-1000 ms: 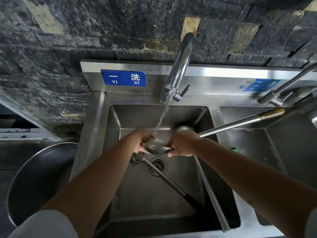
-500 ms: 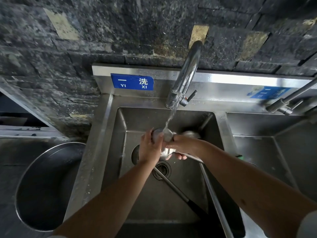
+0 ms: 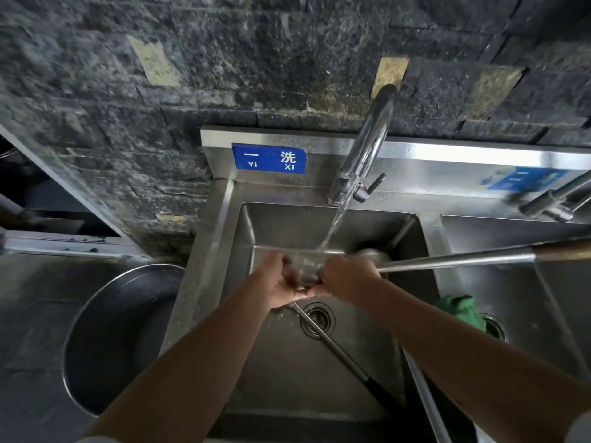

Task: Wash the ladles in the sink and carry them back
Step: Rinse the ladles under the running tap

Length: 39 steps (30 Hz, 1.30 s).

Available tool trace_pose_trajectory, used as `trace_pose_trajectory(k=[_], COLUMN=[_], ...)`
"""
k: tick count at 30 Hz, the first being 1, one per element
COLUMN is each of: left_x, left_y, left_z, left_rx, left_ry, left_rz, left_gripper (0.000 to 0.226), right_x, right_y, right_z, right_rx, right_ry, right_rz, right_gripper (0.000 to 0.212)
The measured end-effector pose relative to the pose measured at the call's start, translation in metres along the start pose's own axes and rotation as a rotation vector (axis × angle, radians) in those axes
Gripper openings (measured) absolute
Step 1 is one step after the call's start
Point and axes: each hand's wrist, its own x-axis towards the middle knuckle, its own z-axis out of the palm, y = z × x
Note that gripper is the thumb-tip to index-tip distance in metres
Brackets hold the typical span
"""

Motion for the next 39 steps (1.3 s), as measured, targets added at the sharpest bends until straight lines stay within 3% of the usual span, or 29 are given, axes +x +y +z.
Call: trace_pose_trajectory(k=[3, 6, 9, 14, 18, 21, 25, 31, 36, 39], left_x=[-0.003, 0.001, 0.011, 0.016, 0.016, 0.007, 0.001, -0.013, -0.013, -0.013], left_y=[-0.005, -0.013, -0.019, -0.028, -0.029, -0.032, -0.021, -0.013, -0.006, -0.003], left_z=[0.001, 0.006, 0.01, 0.023, 0.03, 0.03, 0.018, 0.004, 0.001, 0.005], left_rx=[0.121, 0.233, 0.14, 0.019, -0.091, -0.102, -0.046, 0.009, -0.007, -0.018], left_ry=[-0.014, 0.112, 0.254, 0.352, 0.275, 0.183, 0.223, 0.174, 0.228, 0.298], left_rz=[-0.019, 0.084, 0.175, 0.289, 0.236, 0.192, 0.283, 0.252, 0.351, 0.394], left_gripper=[0.024, 0.017, 0.024, 0.022, 0.024, 0.021, 0.02, 0.018, 0.019, 0.018], right_x=[-0.009, -0.018, -0.024, -0.02, -0.016, -0.005, 0.013, 0.035, 0.032, 0.022], right_y=[0.01, 0.025, 0.043, 0.045, 0.046, 0.035, 0.008, -0.022, -0.026, -0.023], right_z=[-0.002, 0.005, 0.014, 0.016, 0.008, 0.01, 0.006, -0.005, -0.012, -0.002], right_rx=[-0.046, 0.094, 0.354, 0.377, 0.481, 0.773, 0.99, 1.212, 1.437, 1.48], right_ry=[0.057, 0.083, 0.037, -0.09, -0.064, -0.077, -0.069, -0.038, -0.241, -0.265], right_rz=[0.04, 0.098, 0.169, 0.152, 0.202, 0.218, 0.207, 0.229, 0.275, 0.216], right_gripper=[0.034, 0.029, 0.026, 0.015, 0.025, 0.026, 0.024, 0.027, 0.044, 0.032])
